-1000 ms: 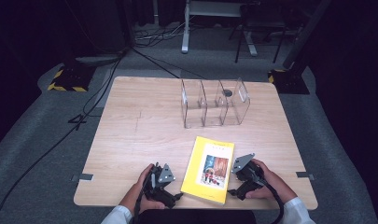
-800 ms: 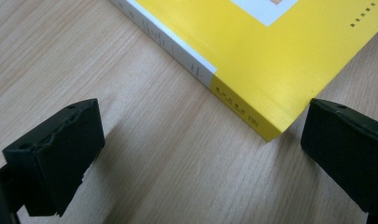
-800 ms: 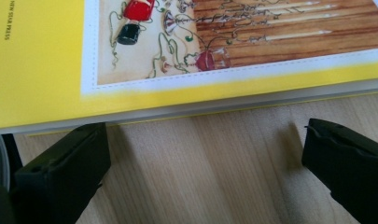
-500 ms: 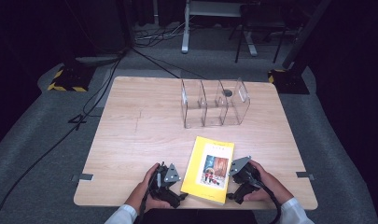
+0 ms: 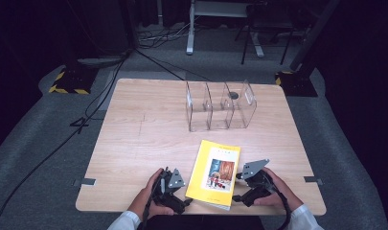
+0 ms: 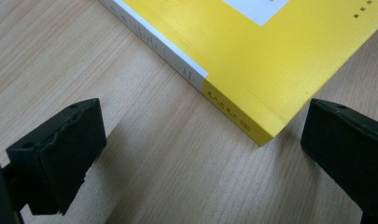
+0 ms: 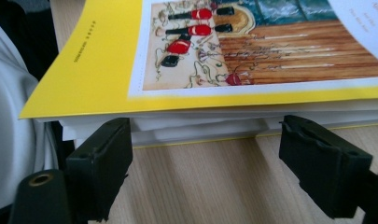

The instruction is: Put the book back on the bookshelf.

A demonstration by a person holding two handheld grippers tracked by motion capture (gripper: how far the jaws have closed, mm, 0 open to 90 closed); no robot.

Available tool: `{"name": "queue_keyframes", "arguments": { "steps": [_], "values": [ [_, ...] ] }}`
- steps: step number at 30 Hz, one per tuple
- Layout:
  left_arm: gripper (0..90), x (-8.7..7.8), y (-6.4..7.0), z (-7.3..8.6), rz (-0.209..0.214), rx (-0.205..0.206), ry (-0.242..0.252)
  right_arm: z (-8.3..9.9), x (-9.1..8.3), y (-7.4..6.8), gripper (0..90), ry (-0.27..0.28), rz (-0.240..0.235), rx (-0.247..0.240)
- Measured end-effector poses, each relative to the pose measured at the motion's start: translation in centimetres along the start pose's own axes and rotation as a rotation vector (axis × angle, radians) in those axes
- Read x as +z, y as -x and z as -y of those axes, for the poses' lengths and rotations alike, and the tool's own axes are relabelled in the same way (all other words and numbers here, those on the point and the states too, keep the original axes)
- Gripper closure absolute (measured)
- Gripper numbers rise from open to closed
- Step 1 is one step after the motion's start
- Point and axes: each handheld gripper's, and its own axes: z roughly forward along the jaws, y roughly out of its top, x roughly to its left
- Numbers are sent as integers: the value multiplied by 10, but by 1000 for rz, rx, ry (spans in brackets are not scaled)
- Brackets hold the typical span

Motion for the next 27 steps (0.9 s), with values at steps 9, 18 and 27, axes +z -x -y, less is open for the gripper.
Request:
{"name": "queue_keyframes", "arguments": {
  "steps": [9, 18, 27],
  "values": [
    [101, -5, 6, 3, -3, -2, 11, -3, -8, -2, 190, 92, -14, 31],
    [155, -12, 29, -12, 68, 28, 100, -12, -12, -10, 199, 163, -52, 15],
    [160, 13, 65, -39, 33, 67, 90, -23, -15, -17, 199, 223, -61, 20]
  ]
}}
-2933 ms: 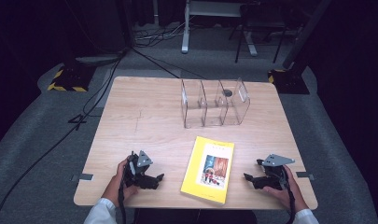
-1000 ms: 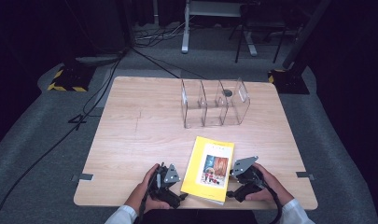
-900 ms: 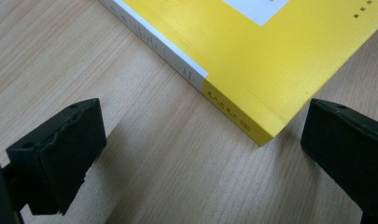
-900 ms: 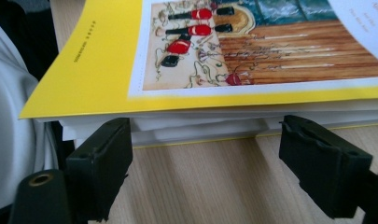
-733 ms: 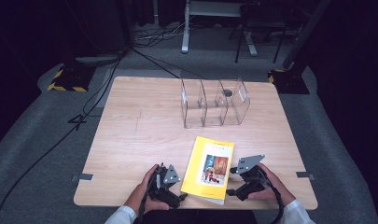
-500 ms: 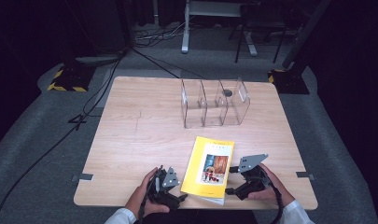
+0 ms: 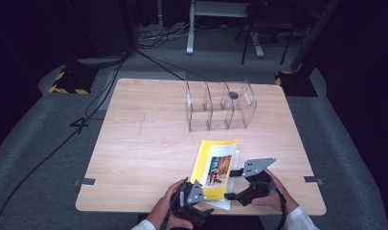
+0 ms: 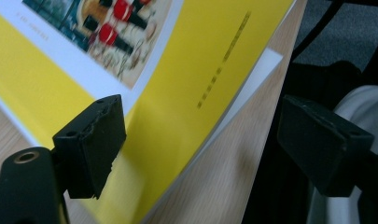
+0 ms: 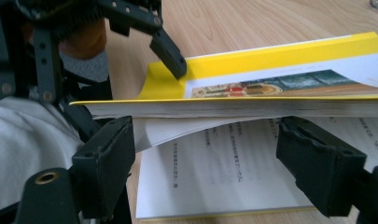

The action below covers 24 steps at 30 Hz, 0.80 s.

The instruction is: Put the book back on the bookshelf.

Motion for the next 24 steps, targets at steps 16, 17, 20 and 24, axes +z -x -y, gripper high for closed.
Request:
{"name": "queue_keyframes", "arguments": {
  "steps": [16, 17, 20, 24],
  "values": [
    [604, 2, 8, -8, -178, 28, 67, -5, -6, -3, 200, 57, 1, 43],
    [631, 0, 7, -8, -172, 37, 67, -5, -7, -2, 202, 65, -4, 45],
    [693, -7, 1, -8, -134, 30, 88, -4, -10, -2, 202, 75, -10, 40],
    [766, -16, -6, -7, -115, 37, 97, -3, -14, -4, 214, 76, 24, 0]
  ]
}}
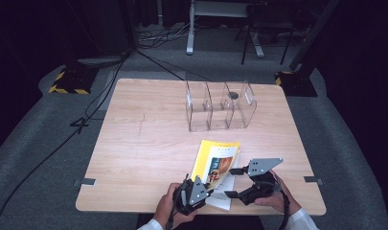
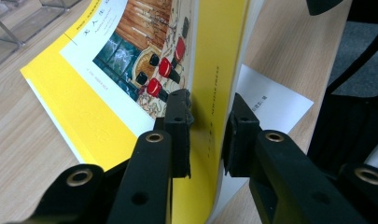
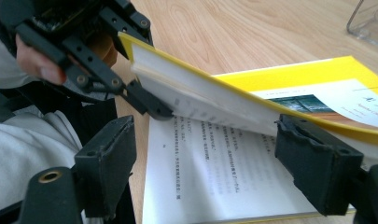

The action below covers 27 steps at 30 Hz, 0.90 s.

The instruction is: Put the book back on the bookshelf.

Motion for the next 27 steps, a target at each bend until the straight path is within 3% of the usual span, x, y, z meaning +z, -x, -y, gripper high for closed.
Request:
{"name": "queue_keyframes", "arguments": {
  "steps": [3, 7, 10, 13, 15, 17, 20, 23, 26, 27],
  "values": [
    [795, -4, -5, 3, 14, 8, -15, -4, -10, -2, 231, 40, 33, -26],
    [797, -6, -13, 7, 51, 24, -31, -11, -16, -3, 245, 97, 40, -73],
    [798, -10, -21, 10, 70, 32, -31, -18, -9, -1, 246, 75, 56, -119],
    [796, -16, -29, 15, 74, 36, -34, -22, 4, 5, 259, 37, 27, -154],
    [792, -20, -37, 19, 79, 33, -22, -23, 17, 8, 345, 3, 9, -182],
    [791, -22, -41, 20, 81, 36, -21, -22, 30, 10, 350, -48, 3, -223],
    [789, -27, -53, 24, 65, 43, -28, -20, 41, 17, 368, -92, 12, -225],
    [779, -30, -62, 29, 76, 39, -34, -15, 50, 28, 429, -132, 83, -249],
    [778, -35, -71, 32, 78, 32, -35, -11, 51, 43, 460, -148, 134, -240],
    [778, -37, -74, 33, 80, 31, -39, -8, 52, 48, 493, -169, 179, -262]
  ]
}}
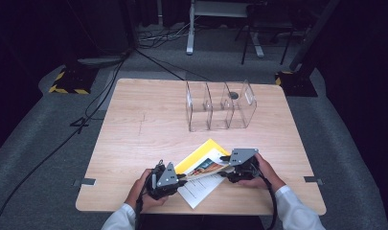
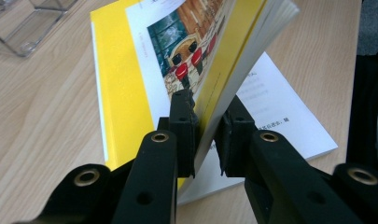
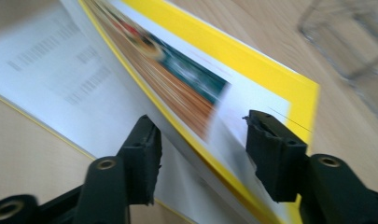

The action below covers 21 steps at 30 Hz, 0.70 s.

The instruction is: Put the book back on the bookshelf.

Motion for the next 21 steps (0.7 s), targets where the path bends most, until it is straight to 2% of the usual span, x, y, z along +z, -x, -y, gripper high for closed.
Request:
{"name": "queue_keyframes", "arguments": {
  "steps": [1, 2, 3, 4, 6, 9, 10, 11, 12, 13, 14, 16, 17, 18, 20, 21],
  "values": [
    [777, -2, -4, 1, 2, 5, -9, 3, 2, 2, 535, -18, 34, -16],
    [774, -3, -7, 3, 5, -1, -11, 6, 3, 5, 570, -18, 38, -25],
    [771, -5, -12, 4, 3, -7, -13, 8, 3, 7, 607, 7, 23, -17],
    [765, -7, -18, 5, -8, -15, -15, 9, 2, 8, 634, 31, 24, -39],
    [741, -12, -31, 6, -25, -46, -14, 8, 2, 6, 677, 60, 29, -42],
    [711, -14, -39, 6, -34, -57, -28, 6, 4, 2, 717, 86, 30, -50],
    [690, -14, -42, 6, -48, -69, -36, 4, 5, 0, 728, 87, 38, -59],
    [617, -16, -43, 6, -49, -83, -52, 2, 7, -4, 743, 89, 57, -77],
    [578, -16, -43, 6, -49, -83, -52, 2, 7, -4, 743, 89, 57, -77],
    [578, -17, -40, 4, -67, -85, -45, 1, 8, -5, 744, 88, 59, -76],
    [522, -18, -36, 1, -78, -77, -38, 0, 10, -7, 744, 80, 58, -76],
    [481, -19, -26, -7, -106, -62, -29, 0, 11, -7, 743, 76, 55, -69],
    [442, -19, -21, -13, -110, -64, -20, 0, 12, -7, 743, 75, 52, -65],
    [441, -18, -17, -18, -106, -67, -13, -1, 12, -7, 742, 75, 54, -59],
    [401, -11, -4, -33, -141, -53, -36, -2, 12, -8, 742, 73, 61, -53],
    [401, -7, -1, -36, -142, -44, -50, -3, 12, -10, 742, 67, 66, -57]
  ]
}}
